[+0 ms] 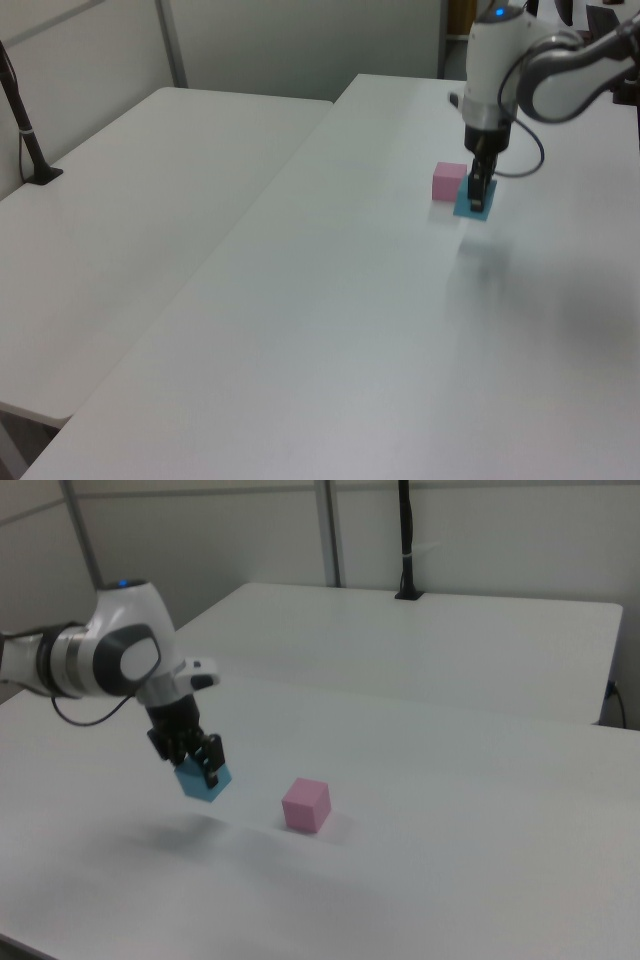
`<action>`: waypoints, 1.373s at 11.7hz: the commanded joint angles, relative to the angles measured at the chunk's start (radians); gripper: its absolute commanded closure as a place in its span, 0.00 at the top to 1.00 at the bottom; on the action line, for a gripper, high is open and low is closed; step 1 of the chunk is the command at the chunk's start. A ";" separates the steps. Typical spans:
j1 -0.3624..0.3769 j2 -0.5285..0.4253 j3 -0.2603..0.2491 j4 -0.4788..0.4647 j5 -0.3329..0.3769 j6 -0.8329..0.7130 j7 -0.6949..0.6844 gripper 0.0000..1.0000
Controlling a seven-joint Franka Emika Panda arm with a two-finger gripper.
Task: Put blue cube on pink cube
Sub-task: 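Lift the light-blue cube and carry it above the pink cube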
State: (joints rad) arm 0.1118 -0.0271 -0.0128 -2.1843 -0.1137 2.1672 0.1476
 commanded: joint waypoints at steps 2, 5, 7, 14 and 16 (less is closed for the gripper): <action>-0.108 -0.014 -0.009 0.242 0.061 -0.206 -0.078 0.42; -0.172 -0.013 -0.010 0.371 0.086 -0.287 -0.177 0.42; -0.191 -0.004 -0.021 0.405 0.086 -0.282 -0.232 0.42; -0.271 0.096 -0.023 0.379 0.097 -0.151 -0.316 0.42; -0.276 0.128 -0.023 0.342 0.117 -0.066 -0.322 0.42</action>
State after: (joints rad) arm -0.1577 0.0729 -0.0316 -1.8045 -0.0285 2.0206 -0.1406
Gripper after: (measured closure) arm 0.414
